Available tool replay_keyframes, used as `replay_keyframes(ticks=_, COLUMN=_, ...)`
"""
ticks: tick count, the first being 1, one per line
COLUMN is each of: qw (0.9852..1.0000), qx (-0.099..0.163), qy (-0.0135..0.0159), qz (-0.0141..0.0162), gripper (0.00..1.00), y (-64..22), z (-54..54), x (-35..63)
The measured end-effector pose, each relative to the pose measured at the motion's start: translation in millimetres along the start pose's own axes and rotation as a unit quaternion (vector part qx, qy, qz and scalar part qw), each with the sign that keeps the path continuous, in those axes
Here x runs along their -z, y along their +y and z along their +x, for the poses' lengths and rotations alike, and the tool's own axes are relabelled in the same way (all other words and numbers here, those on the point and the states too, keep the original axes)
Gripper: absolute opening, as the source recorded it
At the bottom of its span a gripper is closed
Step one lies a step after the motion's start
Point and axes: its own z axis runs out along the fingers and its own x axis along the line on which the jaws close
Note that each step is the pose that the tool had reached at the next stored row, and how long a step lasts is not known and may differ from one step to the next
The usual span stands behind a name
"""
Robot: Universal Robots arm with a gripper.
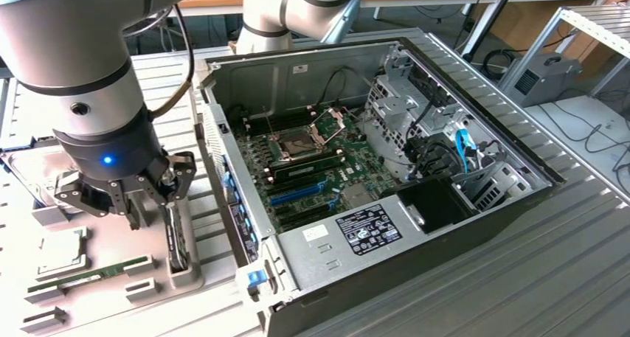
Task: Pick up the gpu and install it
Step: 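Pick up the gpu and move the gpu toward the slot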
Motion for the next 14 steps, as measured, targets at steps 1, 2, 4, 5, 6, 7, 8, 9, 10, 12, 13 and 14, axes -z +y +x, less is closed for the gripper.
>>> replay_keyframes(ticks=1, qw=1.0000, qx=0.000, qy=-0.0001, qz=0.0007, gripper=0.42, y=0.1, z=0.0, x=-0.6)
replay_keyframes(ticks=2, qw=1.0000, qx=0.000, qy=0.0000, qz=0.0016, gripper=0.42, y=0.1, z=-0.2, x=-0.9)
replay_keyframes(ticks=4, qw=1.0000, qx=0.000, qy=-0.0002, qz=0.0043, gripper=0.42, y=0.4, z=-1.5, x=-2.2)
replay_keyframes(ticks=5, qw=1.0000, qx=0.000, qy=-0.0002, qz=0.0047, gripper=0.42, y=0.5, z=-2.5, x=-2.5)
replay_keyframes(ticks=6, qw=1.0000, qx=0.000, qy=-0.0002, qz=0.0049, gripper=0.42, y=0.6, z=-4.0, x=-3.2)
replay_keyframes(ticks=7, qw=1.0000, qx=0.000, qy=-0.0003, qz=0.0053, gripper=0.42, y=0.8, z=-5.8, x=-3.9)
replay_keyframes(ticks=8, qw=1.0000, qx=0.000, qy=-0.0003, qz=0.0058, gripper=0.42, y=1.1, z=-8.2, x=-4.8)
replay_keyframes(ticks=9, qw=1.0000, qx=0.000, qy=-0.0004, qz=0.0065, gripper=0.42, y=1.5, z=-9.9, x=-5.8)
replay_keyframes(ticks=10, qw=1.0000, qx=0.000, qy=-0.0005, qz=0.0071, gripper=0.42, y=1.9, z=-10.9, x=-6.8)
replay_keyframes(ticks=12, qw=1.0000, qx=0.000, qy=-0.0005, qz=0.0081, gripper=0.42, y=2.8, z=-11.7, x=-9.1)
replay_keyframes(ticks=13, qw=1.0000, qx=0.000, qy=-0.0004, qz=0.0085, gripper=0.42, y=3.6, z=-11.7, x=-10.4)
replay_keyframes(ticks=14, qw=1.0000, qx=0.000, qy=-0.0004, qz=0.0088, gripper=0.42, y=4.4, z=-11.6, x=-11.7)
